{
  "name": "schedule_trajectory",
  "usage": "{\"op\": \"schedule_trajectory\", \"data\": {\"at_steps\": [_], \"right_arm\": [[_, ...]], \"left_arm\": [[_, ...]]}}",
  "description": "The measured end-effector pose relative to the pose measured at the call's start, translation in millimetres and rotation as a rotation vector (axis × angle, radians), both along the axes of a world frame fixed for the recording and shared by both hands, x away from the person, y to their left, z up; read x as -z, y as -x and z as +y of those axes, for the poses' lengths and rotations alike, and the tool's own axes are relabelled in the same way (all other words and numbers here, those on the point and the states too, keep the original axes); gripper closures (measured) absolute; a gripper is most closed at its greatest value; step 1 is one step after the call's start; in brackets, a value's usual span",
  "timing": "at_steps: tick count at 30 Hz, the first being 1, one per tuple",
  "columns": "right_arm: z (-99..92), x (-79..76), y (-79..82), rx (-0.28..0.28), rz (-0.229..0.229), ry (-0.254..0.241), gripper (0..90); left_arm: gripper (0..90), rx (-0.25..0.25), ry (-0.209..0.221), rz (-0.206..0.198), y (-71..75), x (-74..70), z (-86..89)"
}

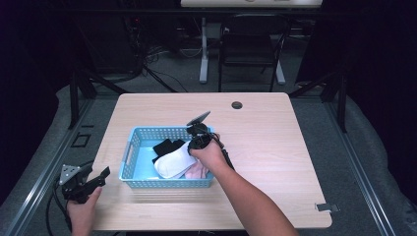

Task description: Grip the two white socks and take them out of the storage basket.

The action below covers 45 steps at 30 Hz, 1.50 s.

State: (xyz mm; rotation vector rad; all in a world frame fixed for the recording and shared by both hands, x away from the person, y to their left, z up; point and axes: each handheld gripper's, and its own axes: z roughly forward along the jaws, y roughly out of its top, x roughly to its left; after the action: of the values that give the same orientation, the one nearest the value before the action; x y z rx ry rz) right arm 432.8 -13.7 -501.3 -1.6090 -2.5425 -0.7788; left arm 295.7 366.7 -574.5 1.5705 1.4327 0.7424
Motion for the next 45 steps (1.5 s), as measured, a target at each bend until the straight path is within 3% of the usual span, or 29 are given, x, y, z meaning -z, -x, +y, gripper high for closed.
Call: {"op": "schedule_trajectory", "data": {"at_steps": [5, 6, 7, 10, 11, 18, 21, 29, 41, 45], "right_arm": [[-0.2, -7.8, 7.0, -0.036, -0.032, -0.022, 88.0], [2.6, -11.5, 12.4, -0.056, -0.084, -0.042, 88.0], [2.8, -14.8, 14.5, -0.092, -0.100, -0.034, 88.0], [6.4, -19.3, 22.1, -0.118, -0.164, -0.041, 88.0], [6.4, -19.3, 22.1, -0.118, -0.164, -0.041, 88.0], [14.2, -30.9, 40.8, -0.200, -0.279, -0.026, 88.1], [17.0, -34.8, 48.1, -0.225, -0.316, -0.053, 88.2], [18.4, -51.4, 65.5, -0.280, -0.418, -0.059, 88.3], [5.6, -79.9, 89.2, -0.297, -0.503, -0.103, 88.3], [-0.5, -89.4, 96.8, -0.292, -0.502, -0.140, 88.3]], "left_arm": [[27.9, 0.000, 0.000, -0.001, 0.0, 0.0, -0.2], [27.9, 0.000, 0.000, 0.000, -0.1, 0.1, -0.3], [27.9, 0.000, 0.001, 0.000, -0.1, 0.1, -0.3], [27.9, -0.001, 0.001, 0.001, 0.1, 0.0, -0.2], [28.0, -0.001, 0.001, 0.001, 0.1, 0.0, -0.2], [27.9, 0.000, 0.001, 0.002, -0.1, 0.1, 0.0], [27.9, 0.000, 0.003, 0.003, -0.1, 0.1, 0.1], [27.9, -0.001, 0.003, 0.004, 0.1, 0.0, 0.4], [27.8, -0.001, 0.004, 0.005, 0.0, 0.3, 0.2], [27.9, -0.002, 0.005, 0.004, 0.1, 0.3, 0.2]]}}
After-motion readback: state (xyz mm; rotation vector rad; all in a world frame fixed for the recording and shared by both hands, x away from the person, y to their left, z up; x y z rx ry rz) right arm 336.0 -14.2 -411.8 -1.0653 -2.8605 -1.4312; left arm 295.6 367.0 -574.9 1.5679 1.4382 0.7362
